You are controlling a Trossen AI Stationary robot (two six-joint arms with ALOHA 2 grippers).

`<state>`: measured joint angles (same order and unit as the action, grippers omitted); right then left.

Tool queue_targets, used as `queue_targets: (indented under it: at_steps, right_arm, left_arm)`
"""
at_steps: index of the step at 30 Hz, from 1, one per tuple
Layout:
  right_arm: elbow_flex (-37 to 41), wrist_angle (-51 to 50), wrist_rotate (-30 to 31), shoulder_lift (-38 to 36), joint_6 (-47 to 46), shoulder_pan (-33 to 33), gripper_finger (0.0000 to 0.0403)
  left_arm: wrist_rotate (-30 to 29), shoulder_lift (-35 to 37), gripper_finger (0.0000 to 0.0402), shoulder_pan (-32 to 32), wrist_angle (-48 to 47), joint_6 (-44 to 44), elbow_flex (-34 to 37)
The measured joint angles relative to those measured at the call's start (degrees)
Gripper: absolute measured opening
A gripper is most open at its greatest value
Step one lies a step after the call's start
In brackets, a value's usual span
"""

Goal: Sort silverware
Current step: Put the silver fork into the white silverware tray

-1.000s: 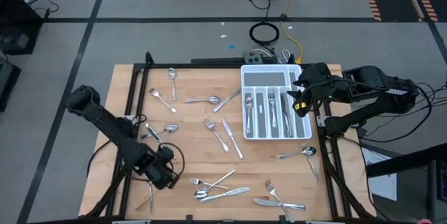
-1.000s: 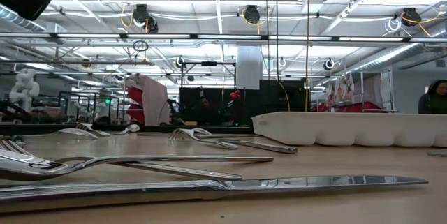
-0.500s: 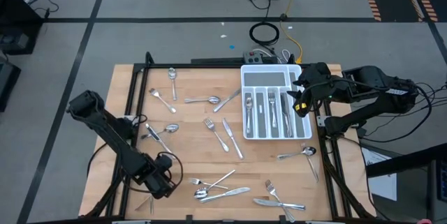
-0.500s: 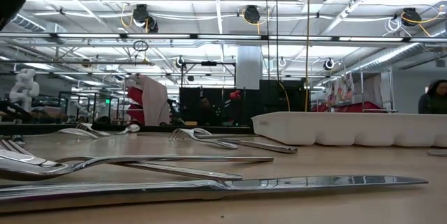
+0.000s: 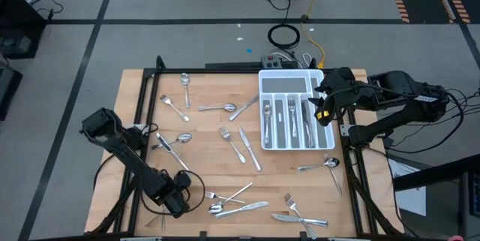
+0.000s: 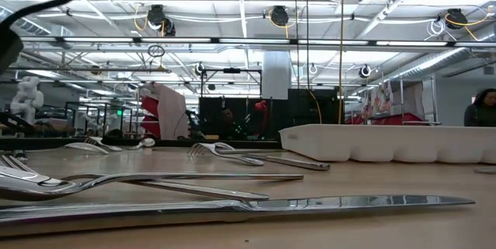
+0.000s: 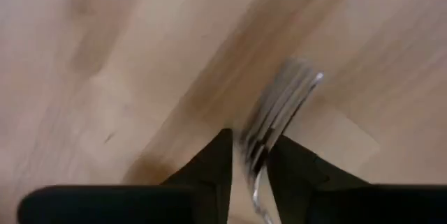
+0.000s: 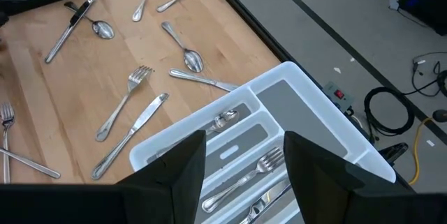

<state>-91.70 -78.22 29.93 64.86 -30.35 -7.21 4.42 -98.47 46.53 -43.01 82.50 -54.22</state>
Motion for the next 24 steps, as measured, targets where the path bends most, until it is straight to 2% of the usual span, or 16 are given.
queue_targets:
  at_steps: [3,5,9,13,17,20,24]
  right_arm:
    - [0.0,0.0,0.0,0.0,0.0,0.0,0.0185]
    - [0.0,0.0,0.0,0.0,0.0,0.0,0.0185]
    - [0.0,0.1,0.1,0.0,0.9,0.0,0.0185]
    - [0.0,0.2,0.1,0.0,1.2,0.0,0.0185]
    - [0.0,0.2,0.1,0.0,1.3,0.0,0.0185]
    - [0.0,0.2,0.1,0.0,1.3,0.0,0.0185]
    - [0.0,0.2,0.1,-0.3,1.3,0.0,0.0185]
  left_arm:
    - [1.6,-2.1,0.0029,-0.6,1.2,-4.3,-0.1]
    - [2.6,-2.2,0.0012,-1.0,1.2,-4.8,-0.1]
    - [0.9,0.1,0.0006,-1.7,-1.1,-2.7,-0.6]
    - [-5.1,6.1,0.0005,-2.8,-2.2,2.4,-0.8]
    - [-7.9,11.9,0.0004,-3.5,-5.5,7.0,-0.8]
    - [-15.1,17.2,0.0004,-4.8,-7.9,10.7,-0.8]
    - [-28.5,25.6,0.0004,-9.5,-9.5,11.4,-0.8]
